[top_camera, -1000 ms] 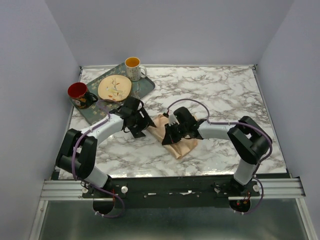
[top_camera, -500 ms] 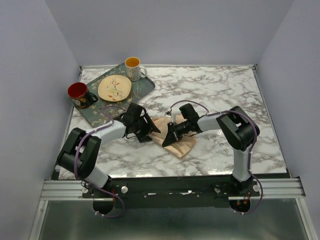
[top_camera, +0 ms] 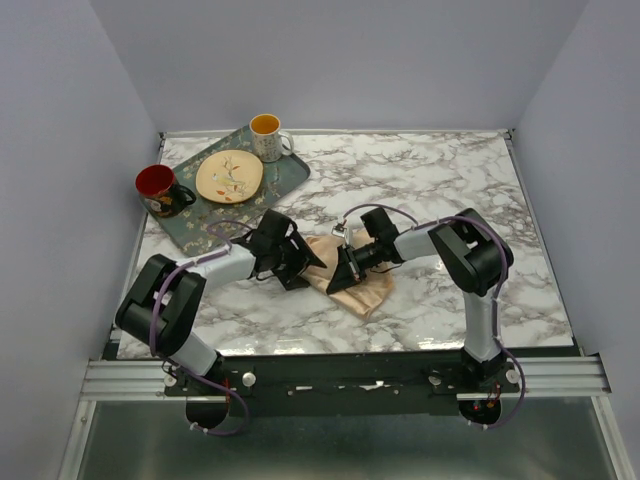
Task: Fold the napkin, place the utensils inside, and roll it up
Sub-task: Roll the napkin with the utensil
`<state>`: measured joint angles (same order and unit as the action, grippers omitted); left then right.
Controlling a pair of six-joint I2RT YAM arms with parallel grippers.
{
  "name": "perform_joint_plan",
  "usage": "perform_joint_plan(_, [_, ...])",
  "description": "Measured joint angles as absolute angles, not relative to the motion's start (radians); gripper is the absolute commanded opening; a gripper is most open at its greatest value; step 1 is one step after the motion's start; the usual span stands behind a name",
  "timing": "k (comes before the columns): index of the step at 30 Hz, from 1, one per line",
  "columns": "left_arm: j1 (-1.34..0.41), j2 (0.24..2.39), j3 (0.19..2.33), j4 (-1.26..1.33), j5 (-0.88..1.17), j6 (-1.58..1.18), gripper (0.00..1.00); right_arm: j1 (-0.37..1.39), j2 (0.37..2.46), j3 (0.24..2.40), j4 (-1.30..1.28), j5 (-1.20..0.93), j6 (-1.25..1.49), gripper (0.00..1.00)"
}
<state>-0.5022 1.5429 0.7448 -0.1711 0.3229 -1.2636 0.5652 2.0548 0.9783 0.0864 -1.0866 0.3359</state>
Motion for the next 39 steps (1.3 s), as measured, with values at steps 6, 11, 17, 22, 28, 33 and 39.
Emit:
perform_joint_plan(6, [-0.532,1.565,0.751,-0.178,0.323,-1.277,0.71,0.56,2.075,0.992,0.081,-1.112,0.35,0.0])
perform_joint_plan(11, [-0.532,1.568,0.751,-0.209,0.321,-1.292,0.63,0.559,2.078,0.992,0.081,-1.116,0.352,0.01])
perform_joint_plan(17, [-0.532,1.593,0.763,-0.226,0.32,-1.316,0.47,0.559,2.078,0.992,0.082,-1.116,0.352,0.01])
perform_joint_plan(22, [-0.532,1.625,0.787,-0.233,0.314,-1.319,0.46,0.559,2.078,0.992,0.083,-1.116,0.358,0.0])
perform_joint_plan(28, [-0.534,1.651,0.819,-0.248,0.314,-1.311,0.0,0.555,2.077,0.986,0.088,-1.112,0.37,0.05])
perform_joint_plan(33, [-0.548,1.682,0.899,-0.327,0.309,-1.254,0.0,0.545,2.05,0.97,0.072,-1.076,0.381,0.24])
perform_joint_plan(39, [-0.574,1.72,0.968,-0.384,0.287,-1.222,0.0,0.567,1.953,0.988,-0.081,-0.912,0.313,0.42])
